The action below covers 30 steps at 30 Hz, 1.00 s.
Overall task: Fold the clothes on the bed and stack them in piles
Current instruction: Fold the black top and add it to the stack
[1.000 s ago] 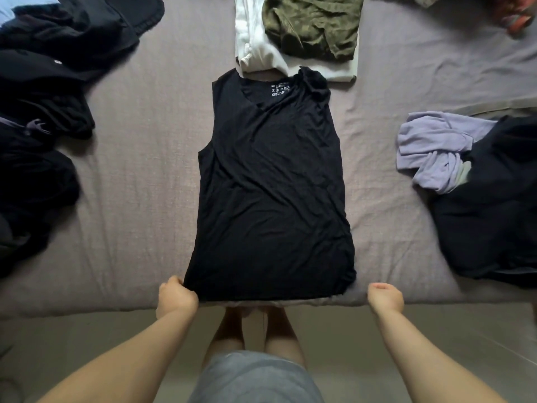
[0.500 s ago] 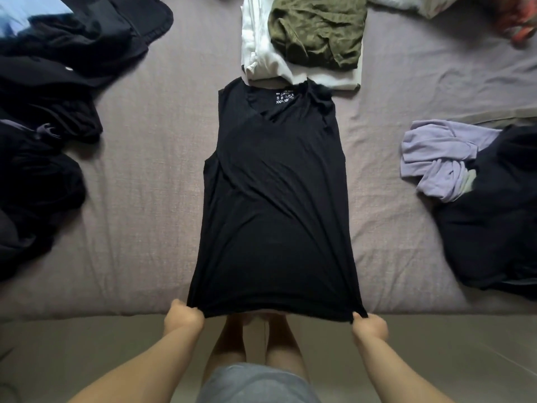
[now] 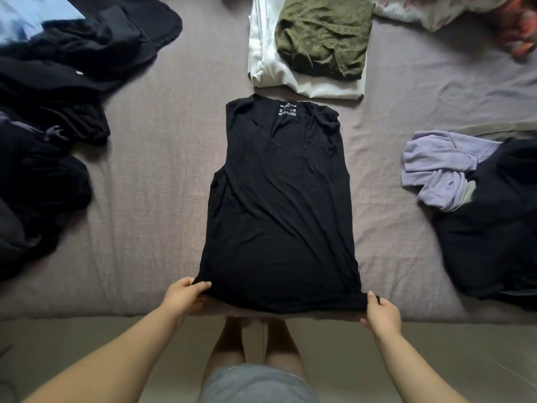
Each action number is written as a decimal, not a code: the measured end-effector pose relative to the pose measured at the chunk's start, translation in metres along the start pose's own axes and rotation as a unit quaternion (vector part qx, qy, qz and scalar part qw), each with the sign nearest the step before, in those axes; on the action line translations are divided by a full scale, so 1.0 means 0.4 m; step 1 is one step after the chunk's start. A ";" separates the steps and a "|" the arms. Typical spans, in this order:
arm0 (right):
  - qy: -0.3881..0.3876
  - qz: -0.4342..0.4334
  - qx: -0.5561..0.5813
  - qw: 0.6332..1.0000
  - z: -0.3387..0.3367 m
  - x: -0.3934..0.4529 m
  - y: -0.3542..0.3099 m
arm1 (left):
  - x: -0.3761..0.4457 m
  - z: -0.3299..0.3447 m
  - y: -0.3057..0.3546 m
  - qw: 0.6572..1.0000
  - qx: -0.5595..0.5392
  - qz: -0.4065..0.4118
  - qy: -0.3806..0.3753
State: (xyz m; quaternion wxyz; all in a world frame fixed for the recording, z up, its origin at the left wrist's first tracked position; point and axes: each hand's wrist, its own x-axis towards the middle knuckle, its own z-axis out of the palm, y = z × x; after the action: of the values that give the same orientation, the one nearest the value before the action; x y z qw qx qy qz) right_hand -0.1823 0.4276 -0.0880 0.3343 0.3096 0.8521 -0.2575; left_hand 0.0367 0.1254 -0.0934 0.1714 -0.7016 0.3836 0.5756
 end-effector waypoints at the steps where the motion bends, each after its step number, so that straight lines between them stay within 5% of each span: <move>1: 0.037 -0.013 0.010 0.999 0.003 0.005 -0.007 | -0.002 0.001 0.017 0.999 -0.039 -0.004 0.006; 4: 0.104 -0.035 0.028 0.994 0.008 0.010 -0.035 | 0.002 -0.001 0.054 0.989 -0.144 -0.022 0.024; 13: 0.081 -0.081 0.093 0.989 -0.002 0.019 -0.185 | 0.008 0.020 0.185 0.967 -0.253 0.004 0.031; 30: -0.028 -0.213 0.247 0.945 0.019 0.143 -0.821 | 0.078 0.028 0.760 0.922 -0.310 0.220 -0.072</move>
State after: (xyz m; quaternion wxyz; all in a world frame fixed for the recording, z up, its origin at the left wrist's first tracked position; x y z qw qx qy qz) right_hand -0.4423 0.2212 -0.0583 0.2087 0.1861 0.7982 -0.5336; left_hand -0.1933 -0.0743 -0.0647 -0.1587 -0.5742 0.3176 0.7377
